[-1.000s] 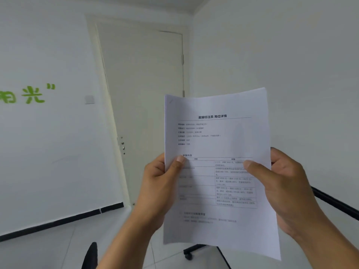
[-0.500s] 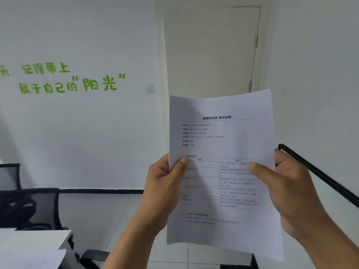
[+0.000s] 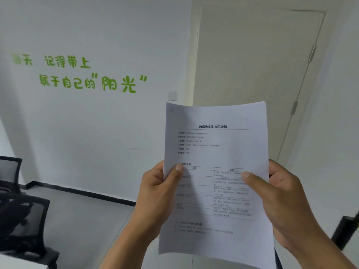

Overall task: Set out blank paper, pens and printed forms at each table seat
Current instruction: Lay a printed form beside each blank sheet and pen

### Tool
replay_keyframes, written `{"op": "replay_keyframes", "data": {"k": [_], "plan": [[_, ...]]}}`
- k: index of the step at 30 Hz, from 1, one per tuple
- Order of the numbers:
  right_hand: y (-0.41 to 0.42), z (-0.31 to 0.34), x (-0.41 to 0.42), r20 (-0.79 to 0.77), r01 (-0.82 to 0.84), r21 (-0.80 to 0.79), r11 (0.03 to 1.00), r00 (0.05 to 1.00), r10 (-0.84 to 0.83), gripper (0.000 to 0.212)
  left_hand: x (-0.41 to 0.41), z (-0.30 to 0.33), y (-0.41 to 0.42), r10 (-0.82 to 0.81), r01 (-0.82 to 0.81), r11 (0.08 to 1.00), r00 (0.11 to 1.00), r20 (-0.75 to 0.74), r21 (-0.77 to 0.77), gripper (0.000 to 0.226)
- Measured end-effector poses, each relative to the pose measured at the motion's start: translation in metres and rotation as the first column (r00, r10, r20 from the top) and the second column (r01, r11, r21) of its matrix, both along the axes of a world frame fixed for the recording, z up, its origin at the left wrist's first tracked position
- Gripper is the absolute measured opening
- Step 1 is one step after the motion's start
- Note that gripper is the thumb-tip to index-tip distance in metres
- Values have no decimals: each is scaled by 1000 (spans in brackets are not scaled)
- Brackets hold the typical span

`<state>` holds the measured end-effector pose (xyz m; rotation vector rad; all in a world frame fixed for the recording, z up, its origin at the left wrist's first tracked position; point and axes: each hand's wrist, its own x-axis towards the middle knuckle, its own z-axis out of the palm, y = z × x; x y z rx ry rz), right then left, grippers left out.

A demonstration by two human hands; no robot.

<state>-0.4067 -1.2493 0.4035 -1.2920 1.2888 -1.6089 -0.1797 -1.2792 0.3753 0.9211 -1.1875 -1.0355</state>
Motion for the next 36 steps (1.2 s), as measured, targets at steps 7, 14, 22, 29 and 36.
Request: {"op": "replay_keyframes", "data": {"k": [7,14,22,29,36], "plan": [[-107,1,30,67,-127,6,992,990,126,19,33,10,-83,84,-84,996,996,-3,-14,27],[-211,2,45,92,-242,-29,970,965,244,20,49,19,-161,221,-218,972,975,23,-82,30],[-364,0,49,94,-415,-116,902,900,426,38,44,25,-279,446,-433,889,892,68,-153,38],[-495,14,70,104,-529,-167,832,830,549,35,56,47,-372,558,-546,820,830,28,-172,25],[-576,6,141,140,-642,-136,754,741,656,25,104,39,-411,640,-637,765,768,3,-91,22]]}}
